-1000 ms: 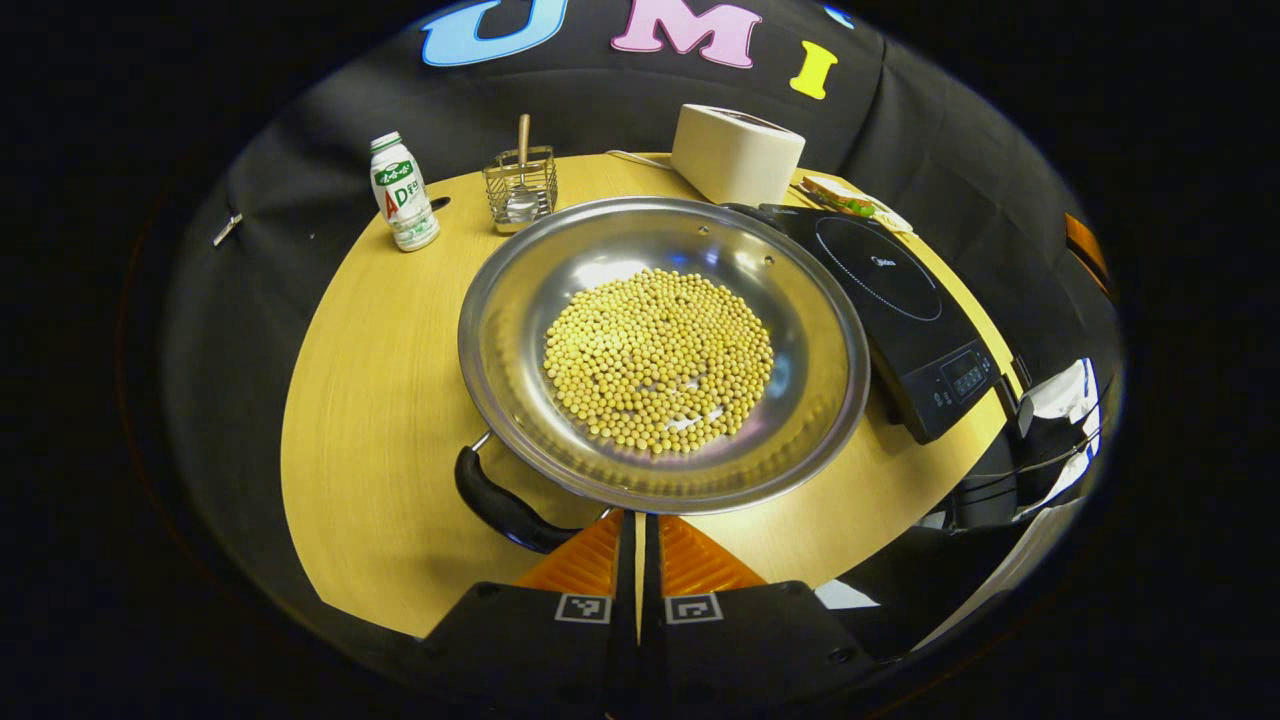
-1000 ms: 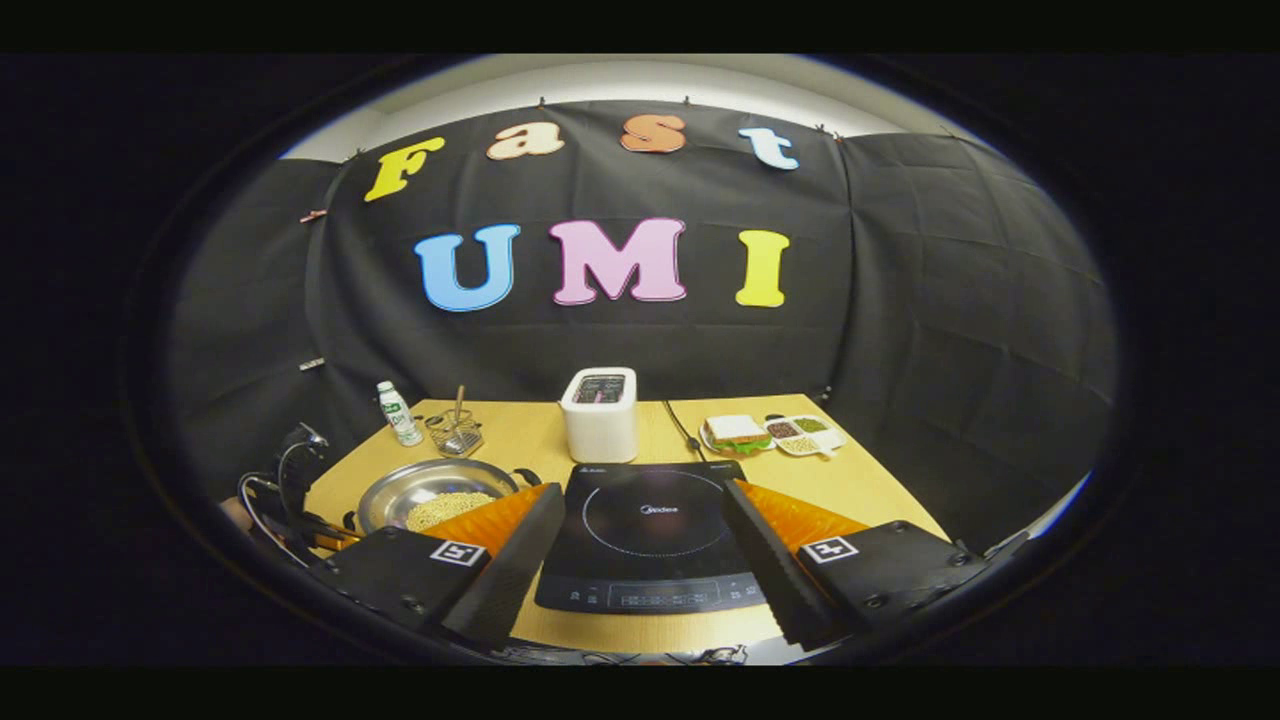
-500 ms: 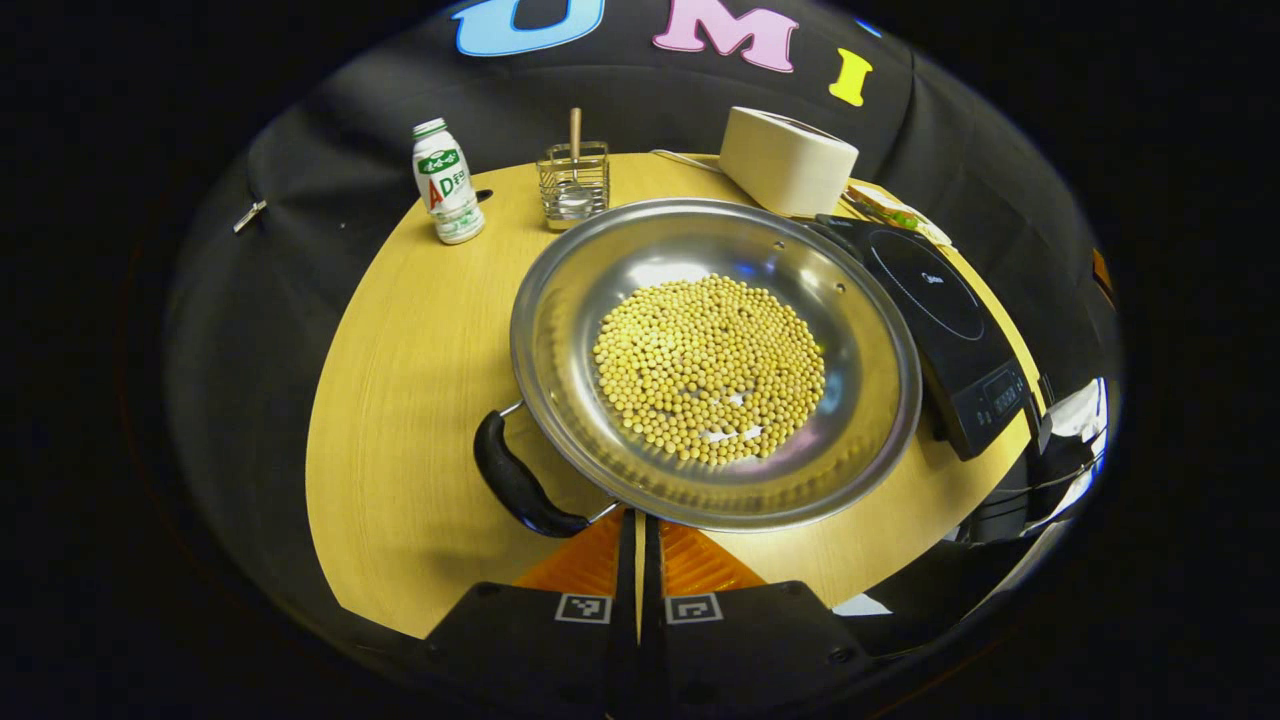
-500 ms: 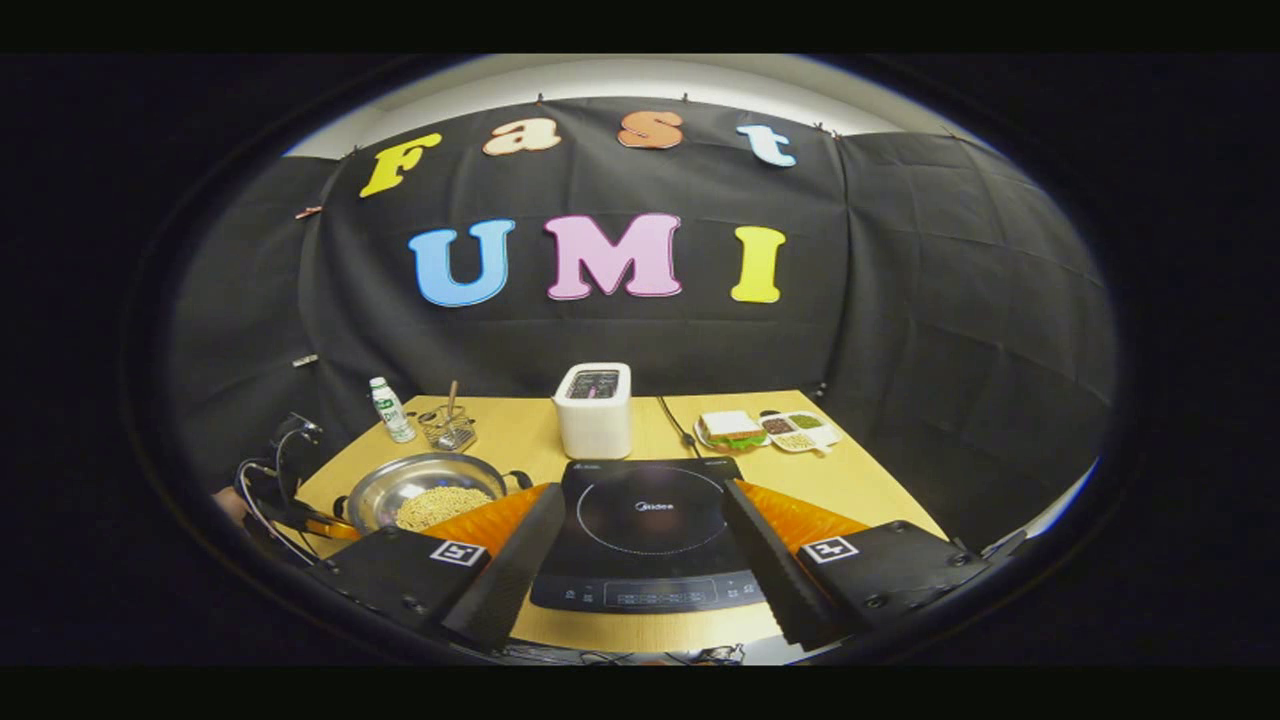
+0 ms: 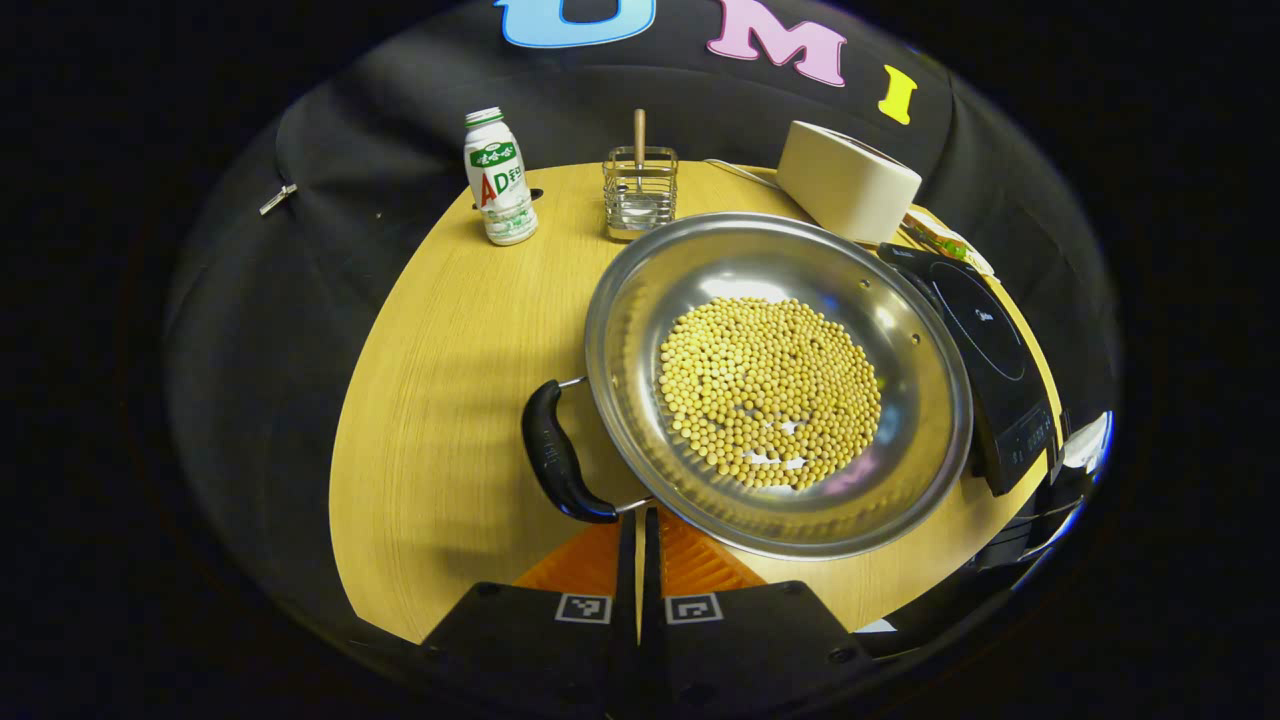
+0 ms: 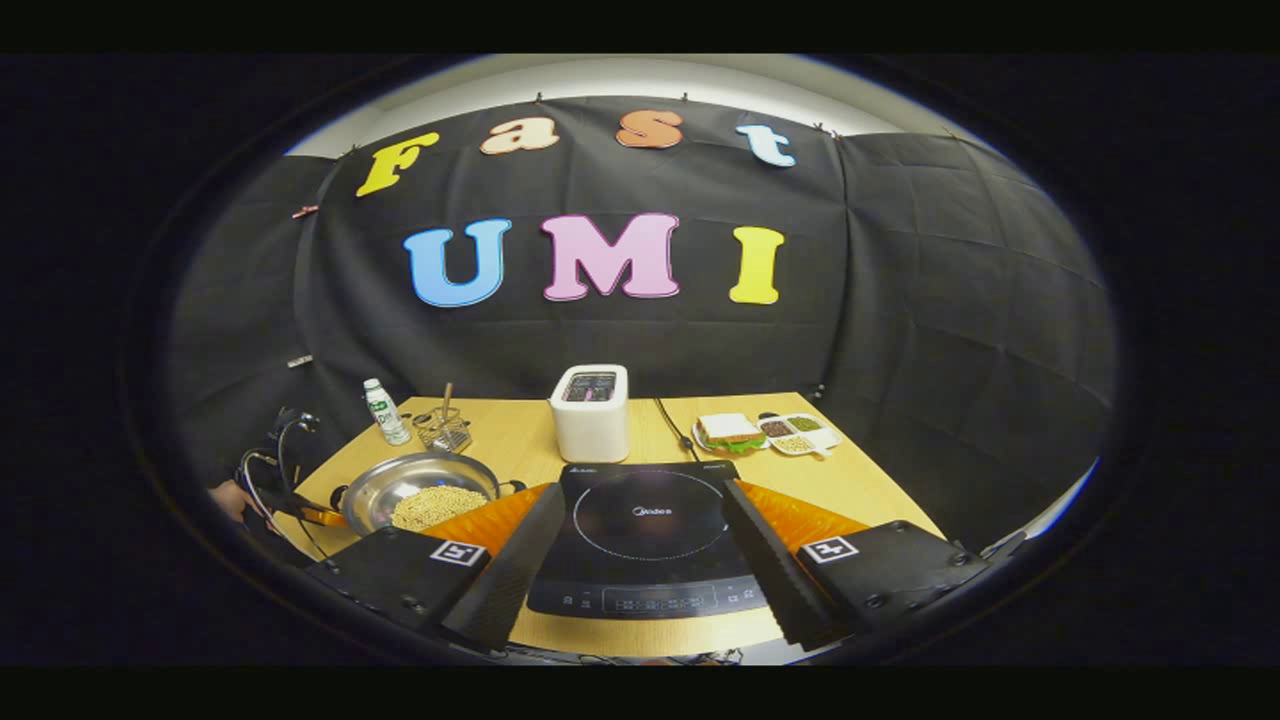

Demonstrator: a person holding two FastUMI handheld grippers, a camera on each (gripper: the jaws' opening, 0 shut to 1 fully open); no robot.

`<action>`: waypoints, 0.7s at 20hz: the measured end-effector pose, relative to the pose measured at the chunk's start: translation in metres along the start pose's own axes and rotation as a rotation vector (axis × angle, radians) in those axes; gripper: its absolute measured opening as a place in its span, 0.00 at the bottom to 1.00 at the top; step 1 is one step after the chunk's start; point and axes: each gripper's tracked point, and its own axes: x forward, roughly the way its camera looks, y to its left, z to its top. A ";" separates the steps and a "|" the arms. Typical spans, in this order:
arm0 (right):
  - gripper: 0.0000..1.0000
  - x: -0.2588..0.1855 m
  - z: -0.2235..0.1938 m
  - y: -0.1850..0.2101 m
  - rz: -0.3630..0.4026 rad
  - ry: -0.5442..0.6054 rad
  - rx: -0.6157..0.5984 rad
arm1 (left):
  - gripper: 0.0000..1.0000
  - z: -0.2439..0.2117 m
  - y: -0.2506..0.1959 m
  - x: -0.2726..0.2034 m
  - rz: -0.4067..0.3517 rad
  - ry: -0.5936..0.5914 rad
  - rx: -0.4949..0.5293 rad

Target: First push the handle of the pot to place it horizontally, then grasp the pot with both hands and set it on the induction cooktop.

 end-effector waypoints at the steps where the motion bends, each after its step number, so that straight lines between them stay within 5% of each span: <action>1: 0.99 0.000 0.000 0.001 -0.001 0.001 -0.001 | 0.05 0.003 0.004 0.002 0.002 -0.002 -0.008; 14: 0.99 0.013 -0.014 0.006 -0.014 0.053 -0.006 | 0.05 0.043 0.051 0.024 0.050 -0.028 -0.040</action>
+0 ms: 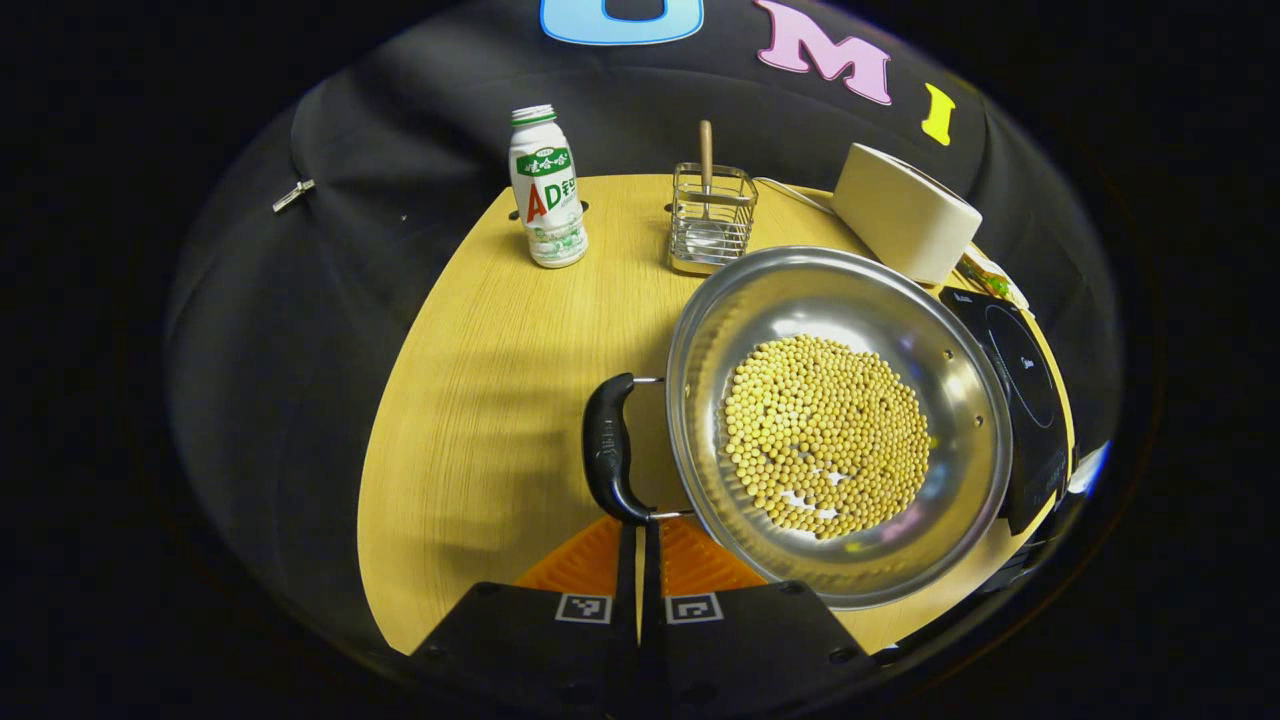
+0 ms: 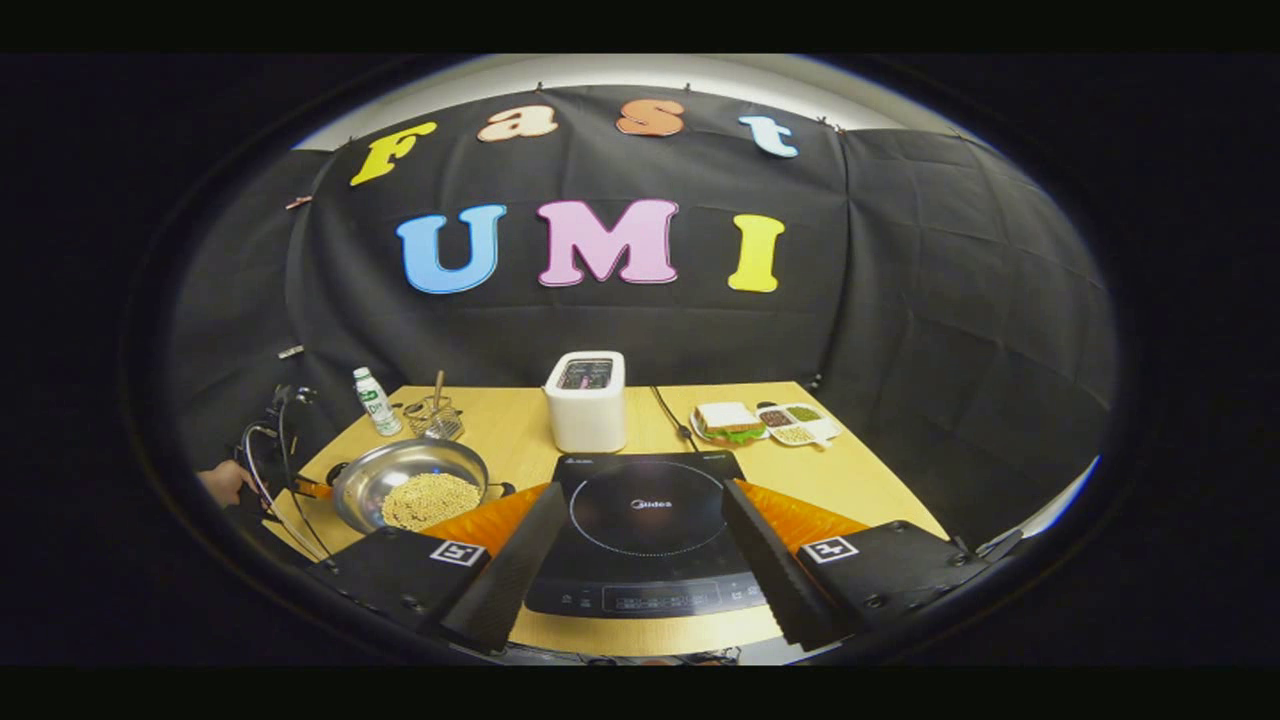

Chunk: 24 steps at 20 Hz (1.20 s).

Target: First push the handle of the pot to place it horizontally, then grasp the pot with both hands and set it on the induction cooktop.

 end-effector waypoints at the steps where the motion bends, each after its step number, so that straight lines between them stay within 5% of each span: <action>1: 0.99 0.002 -0.002 0.002 0.005 0.006 0.000 | 0.05 0.000 0.001 -0.001 0.003 -0.001 -0.003; 9: 0.99 0.033 -0.035 0.039 0.069 0.151 0.045 | 0.08 0.000 0.030 -0.043 0.080 -0.069 -0.106; 12: 0.96 0.045 -0.041 0.062 0.117 0.191 0.050 | 0.32 0.015 0.031 -0.062 0.052 -0.138 -0.190; 16: 1.00 0.066 -0.043 0.098 0.200 0.220 0.064 | 0.98 0.034 0.024 -0.079 -0.031 -0.208 -0.262; 19: 1.00 0.084 -0.044 0.125 0.239 0.257 0.121 | 0.96 0.048 0.022 -0.079 -0.079 -0.240 -0.330; 24: 0.99 0.123 -0.059 0.155 0.250 0.315 0.156 | 0.96 0.057 0.023 -0.062 -0.077 -0.239 -0.284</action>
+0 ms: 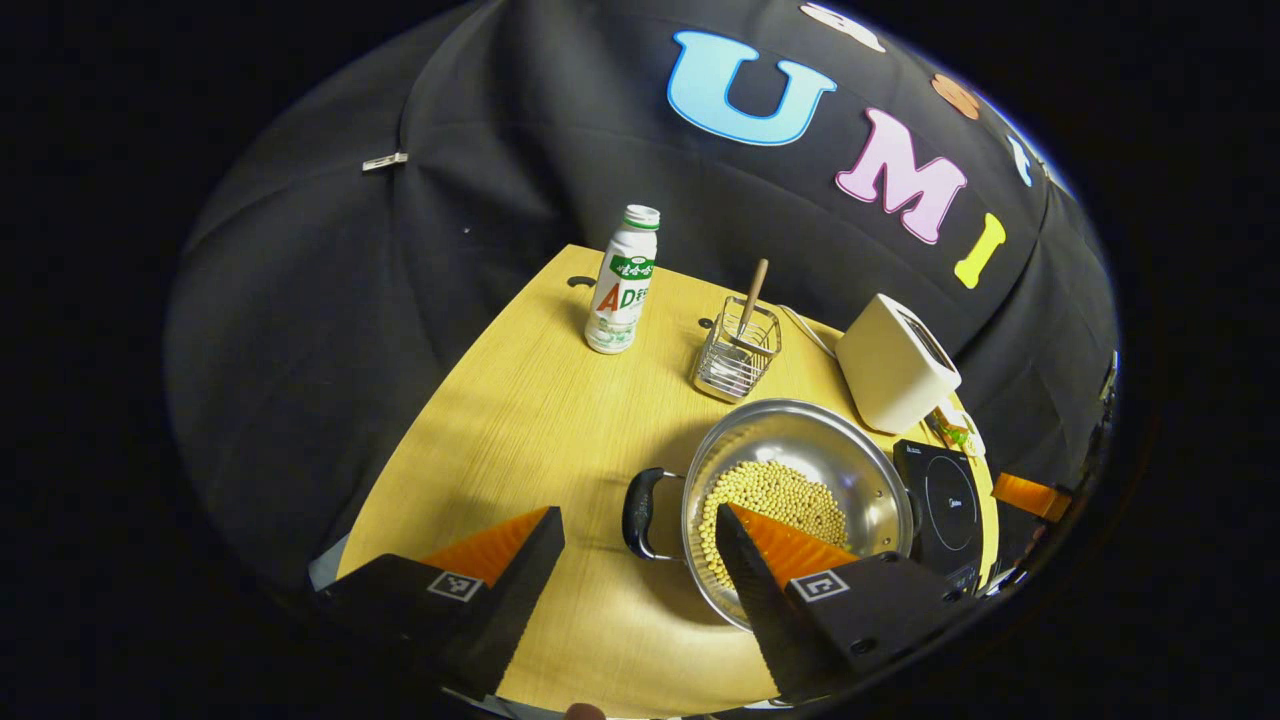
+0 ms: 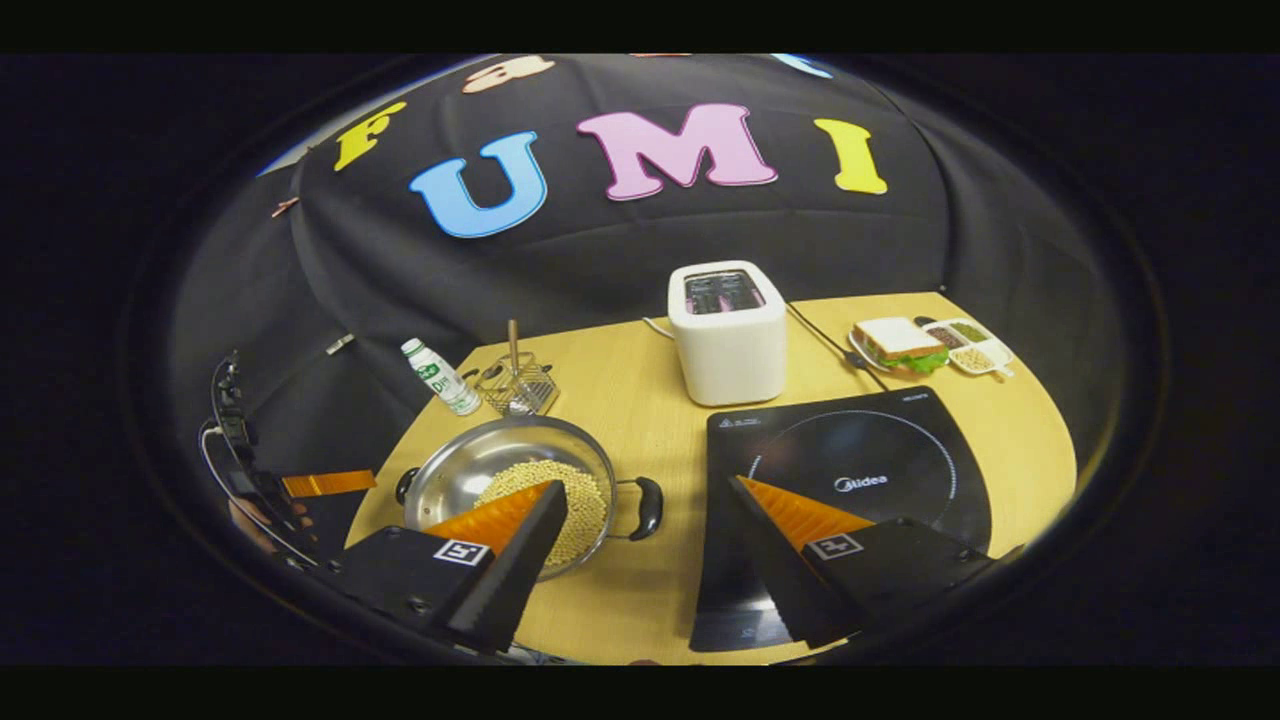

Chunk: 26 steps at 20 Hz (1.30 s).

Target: First push the handle of the pot to place it horizontally, then grasp the pot with both hands and set it on the induction cooktop.

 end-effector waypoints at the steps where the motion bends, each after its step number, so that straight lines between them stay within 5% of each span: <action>1: 0.99 0.009 -0.004 0.000 0.000 0.018 0.002 | 0.95 -0.001 0.000 0.005 -0.001 0.009 0.002; 14: 0.99 0.091 -0.061 0.002 -0.020 0.203 0.089 | 0.96 -0.009 -0.017 0.077 -0.040 0.084 -0.003; 26: 0.97 0.130 -0.085 0.018 -0.075 0.188 0.064 | 0.93 -0.039 -0.015 0.118 -0.038 0.105 -0.015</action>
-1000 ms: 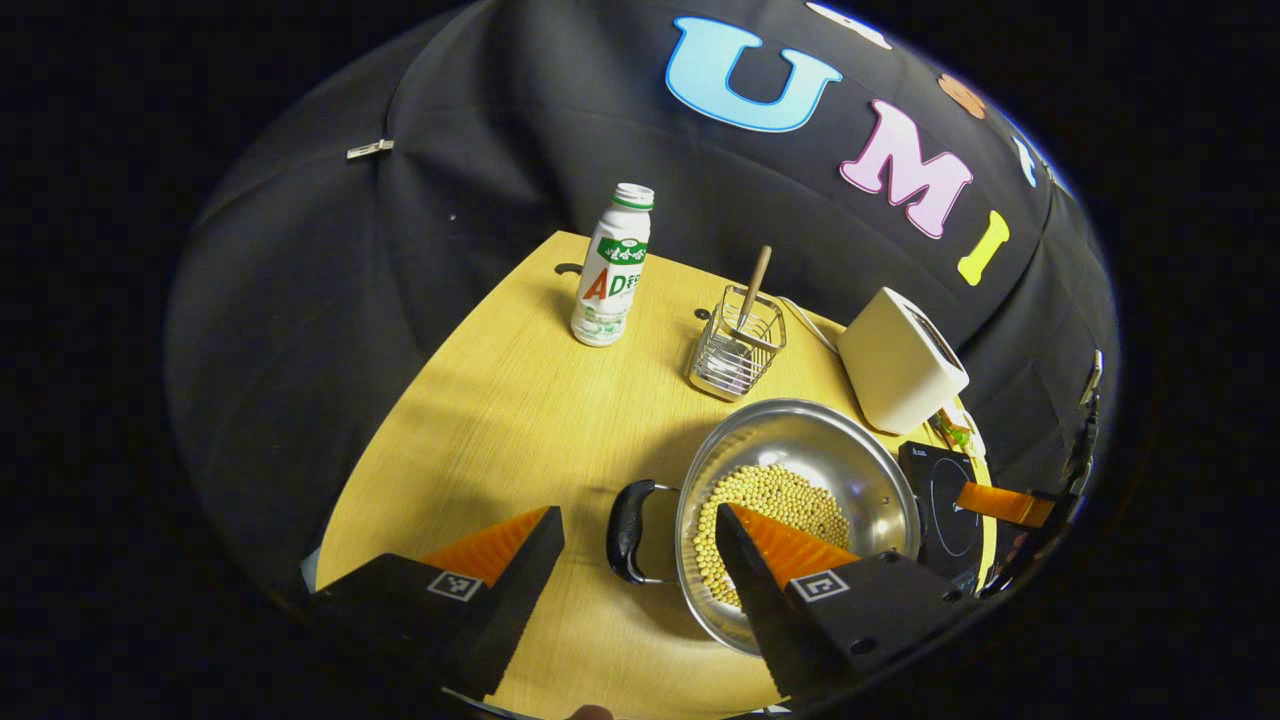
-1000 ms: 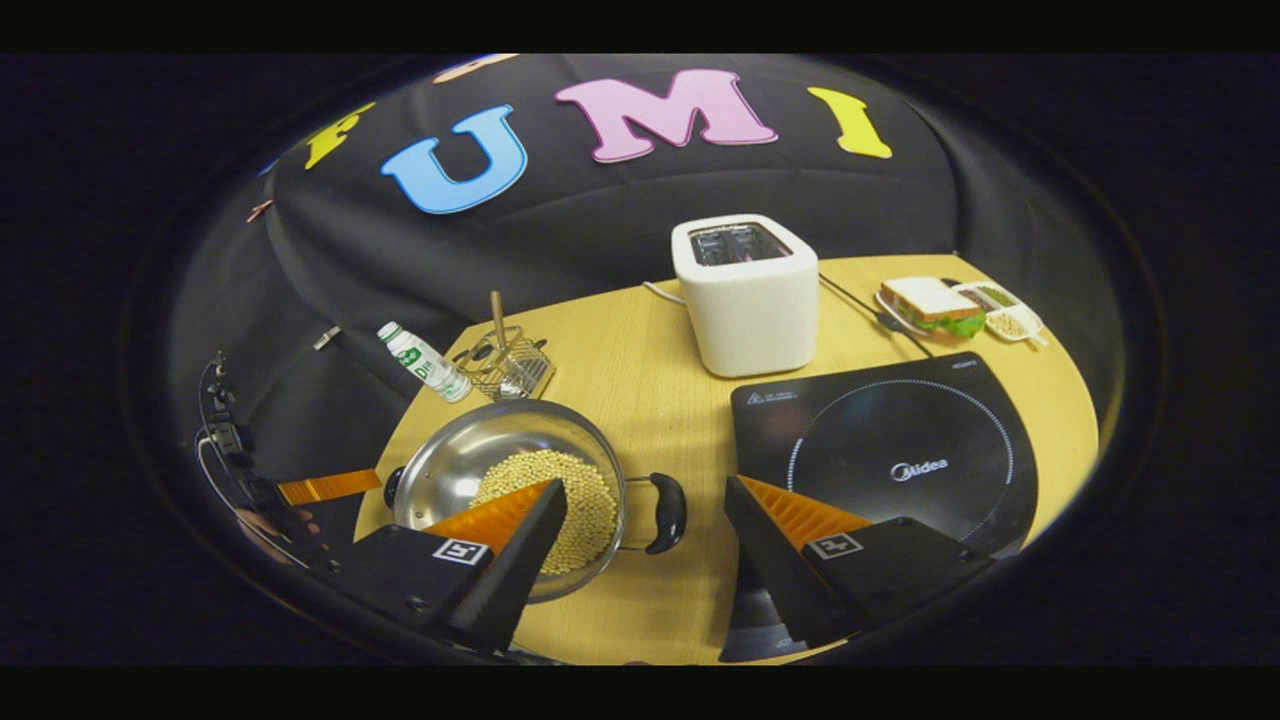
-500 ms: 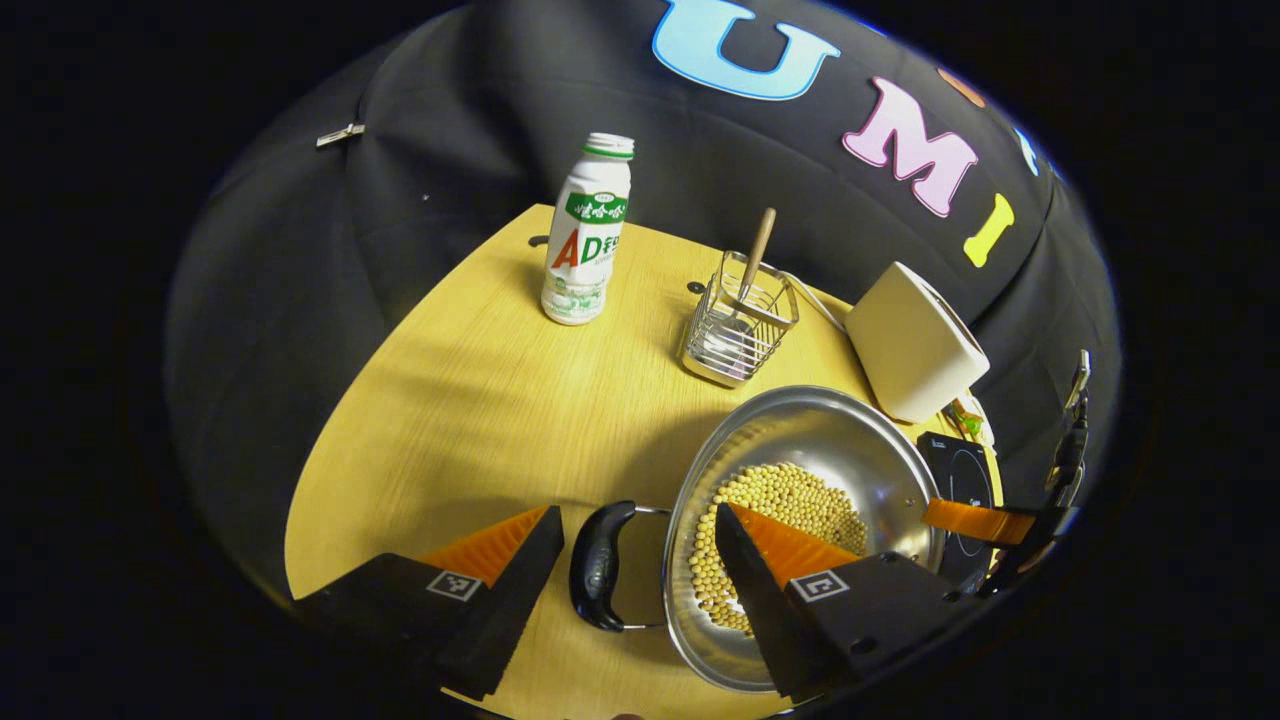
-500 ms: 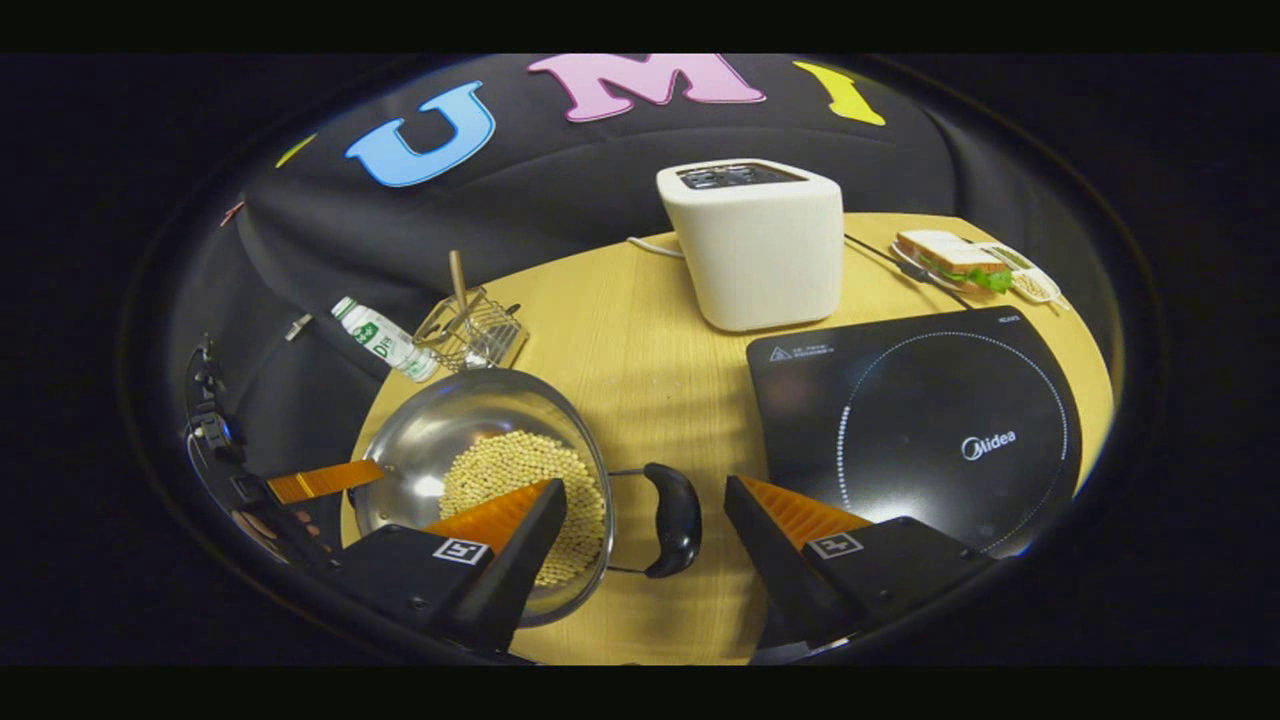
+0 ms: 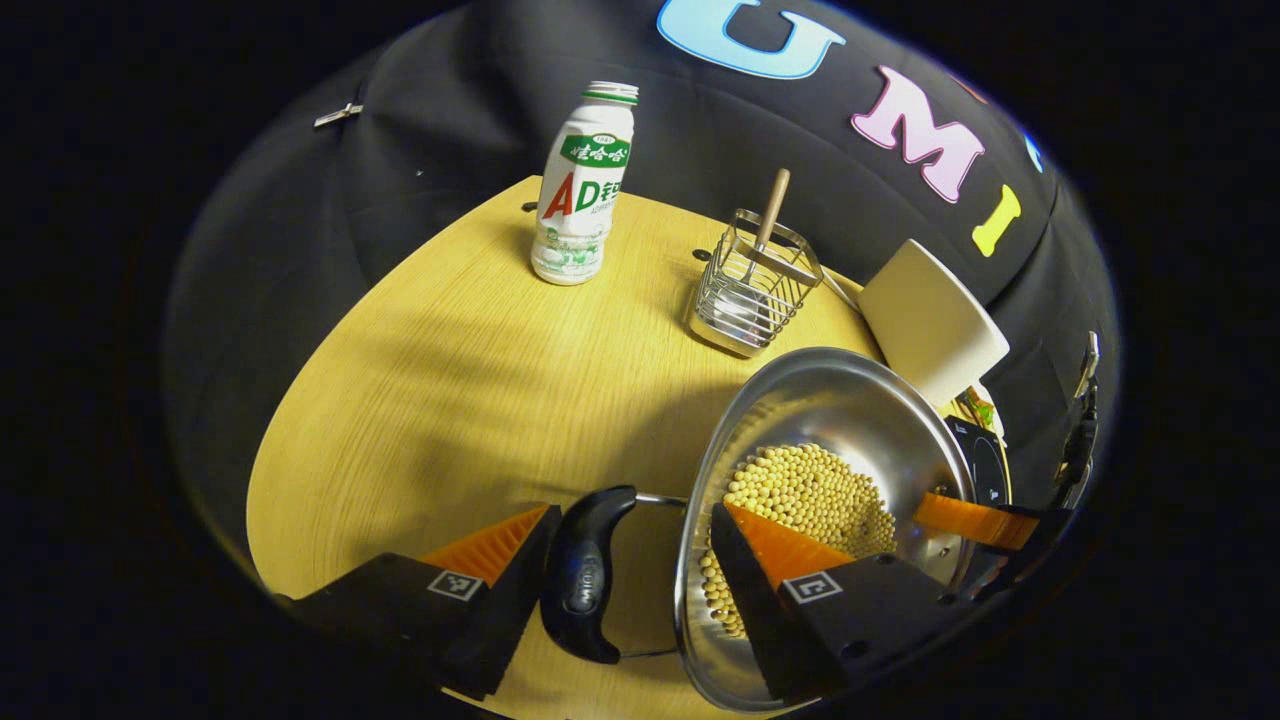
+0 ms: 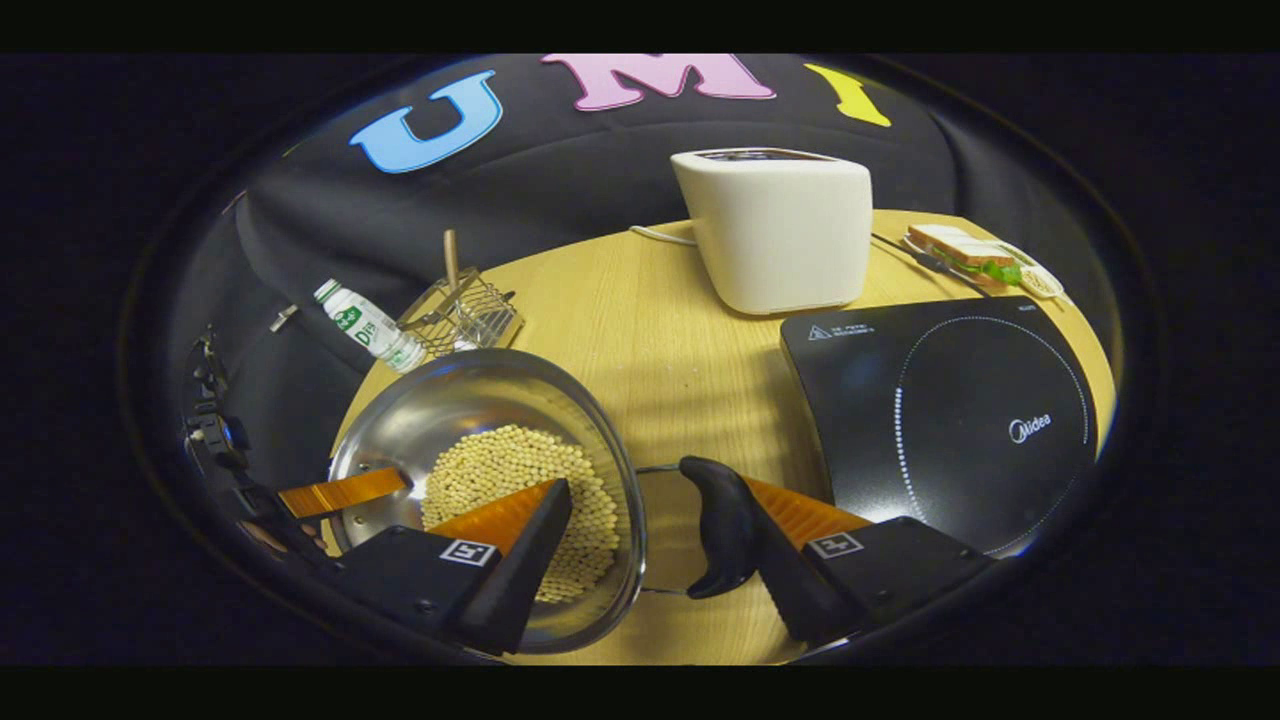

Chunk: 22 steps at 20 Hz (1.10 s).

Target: First push the handle of the pot to place it horizontally, then grasp the pot with both hands and set it on the induction cooktop.

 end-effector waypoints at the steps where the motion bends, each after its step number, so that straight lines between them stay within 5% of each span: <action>1: 0.97 0.001 0.000 -0.001 -0.006 -0.003 -0.006 | 0.91 0.002 0.001 0.001 0.000 -0.006 -0.003; 5: 0.81 0.006 0.000 -0.004 -0.026 -0.033 -0.043 | 0.72 0.006 0.008 0.002 0.019 -0.018 -0.009; 10: 0.65 0.008 0.000 -0.005 -0.048 -0.062 -0.113 | 0.72 0.003 0.015 0.001 0.013 -0.028 -0.006; 22: 0.53 0.006 -0.005 0.001 -0.014 -0.006 -0.131 | 0.60 -0.003 0.018 -0.011 0.016 -0.052 0.000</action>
